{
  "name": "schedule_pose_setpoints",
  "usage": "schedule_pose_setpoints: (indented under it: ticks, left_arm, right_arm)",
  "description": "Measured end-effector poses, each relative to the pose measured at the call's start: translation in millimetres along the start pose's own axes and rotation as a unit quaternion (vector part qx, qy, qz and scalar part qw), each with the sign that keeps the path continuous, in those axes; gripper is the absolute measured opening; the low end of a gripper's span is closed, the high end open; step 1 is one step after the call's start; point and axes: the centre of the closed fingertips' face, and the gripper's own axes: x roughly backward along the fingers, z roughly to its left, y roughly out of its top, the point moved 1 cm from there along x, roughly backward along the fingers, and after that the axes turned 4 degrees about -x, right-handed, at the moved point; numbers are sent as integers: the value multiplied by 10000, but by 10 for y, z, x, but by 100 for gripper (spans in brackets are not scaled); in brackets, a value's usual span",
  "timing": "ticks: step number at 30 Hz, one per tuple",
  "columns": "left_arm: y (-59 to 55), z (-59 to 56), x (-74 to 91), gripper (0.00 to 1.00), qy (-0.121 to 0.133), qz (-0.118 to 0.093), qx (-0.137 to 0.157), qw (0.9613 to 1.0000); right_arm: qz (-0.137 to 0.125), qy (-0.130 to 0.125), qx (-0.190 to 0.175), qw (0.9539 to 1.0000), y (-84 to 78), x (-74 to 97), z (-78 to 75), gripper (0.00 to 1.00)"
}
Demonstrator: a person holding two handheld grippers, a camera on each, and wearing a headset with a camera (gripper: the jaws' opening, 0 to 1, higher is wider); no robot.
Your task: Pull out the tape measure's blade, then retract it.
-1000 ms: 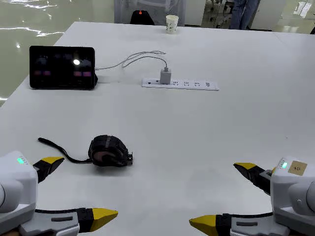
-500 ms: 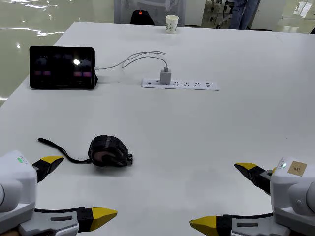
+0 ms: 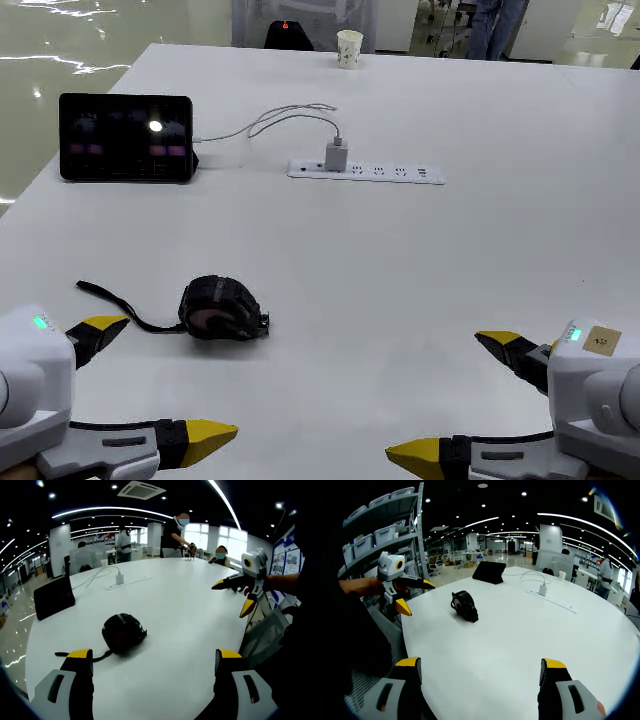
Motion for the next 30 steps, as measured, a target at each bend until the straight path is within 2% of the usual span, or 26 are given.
schedule_pose_setpoints:
  ticks: [16,30]
  left_arm:
    - [17,44,-47,99,-55,52,-30,10000]
    - [11,146,-123,99,-108,131,-102,9998]
  right_arm:
    - [84,61,68,9999,-2,-49,-72,98]
    - [199,189,176,9995,5,-146,-131,98]
